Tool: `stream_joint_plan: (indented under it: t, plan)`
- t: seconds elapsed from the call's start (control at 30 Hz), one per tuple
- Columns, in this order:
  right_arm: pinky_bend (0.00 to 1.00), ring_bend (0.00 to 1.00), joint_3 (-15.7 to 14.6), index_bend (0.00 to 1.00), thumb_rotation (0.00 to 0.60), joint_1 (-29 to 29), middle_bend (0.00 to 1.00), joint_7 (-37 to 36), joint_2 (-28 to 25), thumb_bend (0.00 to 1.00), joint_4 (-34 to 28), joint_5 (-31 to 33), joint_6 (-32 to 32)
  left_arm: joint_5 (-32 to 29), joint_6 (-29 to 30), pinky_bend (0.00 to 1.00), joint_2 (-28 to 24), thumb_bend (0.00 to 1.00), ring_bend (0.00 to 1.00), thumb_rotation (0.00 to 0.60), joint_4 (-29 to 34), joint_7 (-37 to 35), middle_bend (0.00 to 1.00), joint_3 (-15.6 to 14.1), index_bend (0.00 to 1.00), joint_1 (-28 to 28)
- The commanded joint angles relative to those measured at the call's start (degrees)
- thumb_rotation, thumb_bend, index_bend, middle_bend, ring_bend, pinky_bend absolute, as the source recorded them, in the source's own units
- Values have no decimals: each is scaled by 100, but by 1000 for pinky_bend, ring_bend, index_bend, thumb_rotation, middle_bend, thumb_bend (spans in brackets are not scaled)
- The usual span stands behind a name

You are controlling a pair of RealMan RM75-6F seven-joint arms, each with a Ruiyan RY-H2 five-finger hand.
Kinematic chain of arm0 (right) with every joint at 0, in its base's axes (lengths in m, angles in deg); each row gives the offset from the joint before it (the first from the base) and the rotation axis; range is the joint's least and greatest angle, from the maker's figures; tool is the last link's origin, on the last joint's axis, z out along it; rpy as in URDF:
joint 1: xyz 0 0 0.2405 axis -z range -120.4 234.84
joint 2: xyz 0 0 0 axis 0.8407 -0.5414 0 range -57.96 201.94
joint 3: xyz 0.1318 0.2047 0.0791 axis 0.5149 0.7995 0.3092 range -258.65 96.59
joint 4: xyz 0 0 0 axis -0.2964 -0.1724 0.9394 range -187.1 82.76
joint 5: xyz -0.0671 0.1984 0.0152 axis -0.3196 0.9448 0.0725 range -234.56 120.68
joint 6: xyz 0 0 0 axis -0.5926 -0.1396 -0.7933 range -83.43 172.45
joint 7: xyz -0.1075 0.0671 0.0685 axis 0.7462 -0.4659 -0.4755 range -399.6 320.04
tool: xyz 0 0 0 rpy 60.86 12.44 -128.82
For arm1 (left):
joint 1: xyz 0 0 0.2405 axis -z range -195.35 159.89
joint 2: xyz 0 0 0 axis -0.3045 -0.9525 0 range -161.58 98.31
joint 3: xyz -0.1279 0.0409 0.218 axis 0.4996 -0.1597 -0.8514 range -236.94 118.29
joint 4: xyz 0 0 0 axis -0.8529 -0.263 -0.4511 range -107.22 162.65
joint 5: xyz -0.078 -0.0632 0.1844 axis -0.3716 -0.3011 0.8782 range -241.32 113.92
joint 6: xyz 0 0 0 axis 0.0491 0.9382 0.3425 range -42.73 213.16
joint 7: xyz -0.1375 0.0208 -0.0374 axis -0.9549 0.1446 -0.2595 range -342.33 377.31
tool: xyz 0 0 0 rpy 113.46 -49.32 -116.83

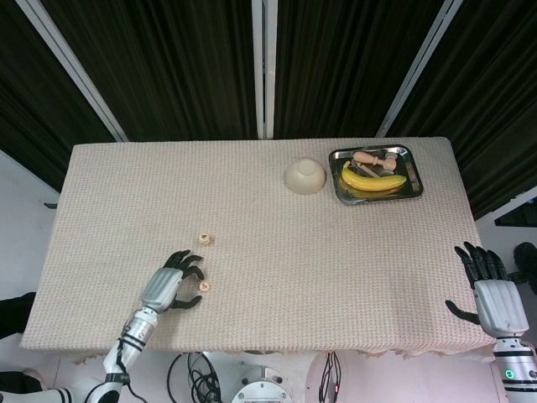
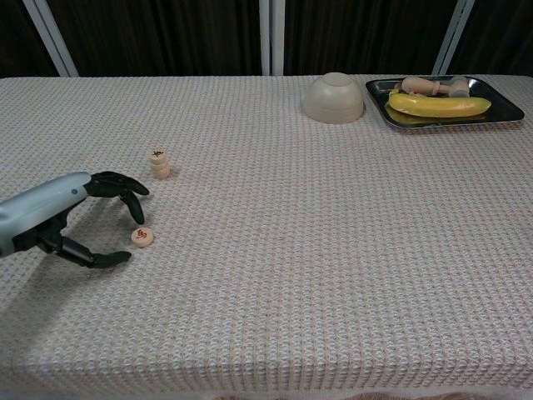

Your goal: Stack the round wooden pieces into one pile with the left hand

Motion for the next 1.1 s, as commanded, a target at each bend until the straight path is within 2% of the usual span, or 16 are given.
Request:
stream_joint_plan:
  t: [0.03, 0.6, 1.1]
  plan:
    - [0, 0, 2, 0, 600, -2, 0, -8, 5, 94, 7, 3, 3, -4, -21, 0, 19, 233, 0, 600, 3, 7, 148, 10, 418, 4]
    - [0, 0, -11, 0, 600, 10, 0, -11, 5, 94, 24, -12, -3, -3, -148, 0, 132, 235, 0, 600, -80, -186, 150, 114, 446, 63]
    - [0, 0, -19, 0, 600, 11, 0, -22, 6, 94, 45, -9, 16, -92, -224, 0, 157, 285, 0, 600, -154, -154, 162, 157, 491, 67]
